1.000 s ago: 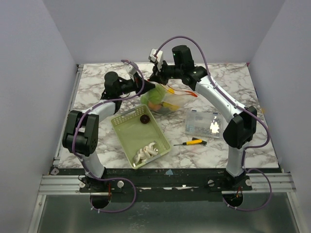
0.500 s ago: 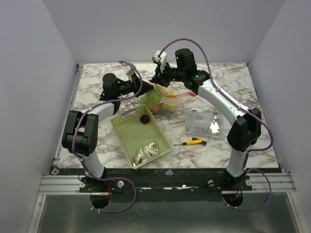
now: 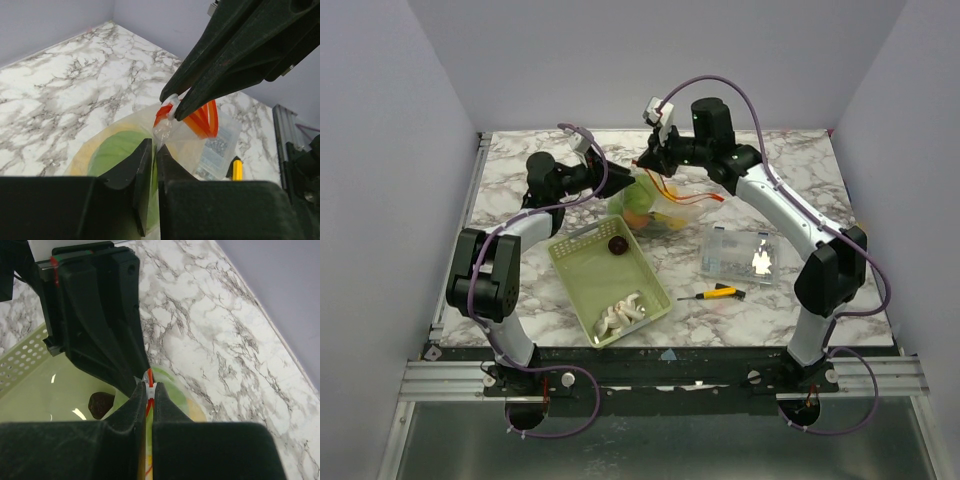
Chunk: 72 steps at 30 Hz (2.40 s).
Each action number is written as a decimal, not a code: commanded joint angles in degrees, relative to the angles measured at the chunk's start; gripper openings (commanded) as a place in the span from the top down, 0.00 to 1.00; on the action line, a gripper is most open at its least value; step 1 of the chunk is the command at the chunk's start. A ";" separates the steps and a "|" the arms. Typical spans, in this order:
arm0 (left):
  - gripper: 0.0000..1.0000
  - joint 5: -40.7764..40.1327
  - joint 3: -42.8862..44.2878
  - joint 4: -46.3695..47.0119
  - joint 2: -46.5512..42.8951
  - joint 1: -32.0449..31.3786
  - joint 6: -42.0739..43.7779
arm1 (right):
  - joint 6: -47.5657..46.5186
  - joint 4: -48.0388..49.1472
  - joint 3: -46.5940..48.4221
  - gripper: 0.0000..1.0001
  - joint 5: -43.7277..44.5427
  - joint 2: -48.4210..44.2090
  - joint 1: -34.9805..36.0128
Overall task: Place the food in the zip-top bag and seal the zipper
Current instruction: Zip the zipper food storage bag at the center of the board.
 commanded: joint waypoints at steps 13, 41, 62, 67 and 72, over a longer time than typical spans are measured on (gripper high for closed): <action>0.25 6.44 6.82 -2.36 -1.43 -0.69 7.84 | -0.62 -2.19 1.94 1.00 -6.87 -0.82 -1.76; 1.00 7.05 7.63 10.72 4.36 -1.94 -1.60 | 1.21 -1.80 1.88 0.99 -4.37 -2.11 -1.74; 1.00 -16.85 3.42 3.06 0.56 3.77 -2.00 | 2.83 7.89 -26.50 0.99 16.96 -21.44 -8.32; 1.00 -15.14 7.32 -2.23 2.30 5.33 -0.50 | 2.56 12.35 -35.91 0.99 22.47 -27.51 -8.31; 1.00 -14.52 9.01 -4.31 2.88 5.64 0.15 | 3.96 10.70 -39.39 0.99 24.86 -30.87 -8.40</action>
